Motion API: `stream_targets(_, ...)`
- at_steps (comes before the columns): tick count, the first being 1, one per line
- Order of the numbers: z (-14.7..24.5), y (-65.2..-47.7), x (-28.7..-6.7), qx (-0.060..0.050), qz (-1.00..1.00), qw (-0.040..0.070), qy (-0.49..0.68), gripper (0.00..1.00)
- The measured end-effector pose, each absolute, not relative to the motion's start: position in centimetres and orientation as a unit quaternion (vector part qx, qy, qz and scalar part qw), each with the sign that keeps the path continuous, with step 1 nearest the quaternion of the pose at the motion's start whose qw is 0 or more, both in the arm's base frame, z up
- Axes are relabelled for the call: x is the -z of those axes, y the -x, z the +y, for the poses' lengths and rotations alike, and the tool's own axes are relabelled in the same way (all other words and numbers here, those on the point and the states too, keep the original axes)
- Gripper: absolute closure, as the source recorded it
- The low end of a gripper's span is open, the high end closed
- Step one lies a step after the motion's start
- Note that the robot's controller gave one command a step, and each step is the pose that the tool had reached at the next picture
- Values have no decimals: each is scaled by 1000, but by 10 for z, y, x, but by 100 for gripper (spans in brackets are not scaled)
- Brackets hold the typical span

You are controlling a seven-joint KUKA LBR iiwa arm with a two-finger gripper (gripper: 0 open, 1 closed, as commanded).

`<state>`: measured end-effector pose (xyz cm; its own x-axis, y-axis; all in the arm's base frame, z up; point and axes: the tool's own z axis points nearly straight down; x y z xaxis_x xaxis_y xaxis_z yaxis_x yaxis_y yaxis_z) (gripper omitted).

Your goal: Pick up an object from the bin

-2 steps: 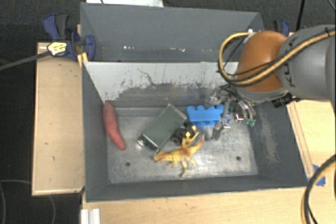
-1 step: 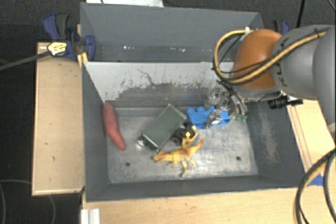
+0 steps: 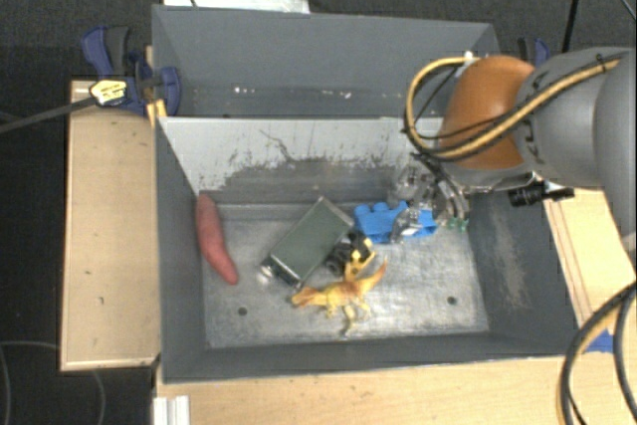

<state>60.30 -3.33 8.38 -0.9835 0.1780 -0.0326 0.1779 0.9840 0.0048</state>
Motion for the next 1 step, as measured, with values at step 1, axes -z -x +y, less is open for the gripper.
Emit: stream_targets(1, -33, -606, -160, -1, 996, 6, -87, 100)
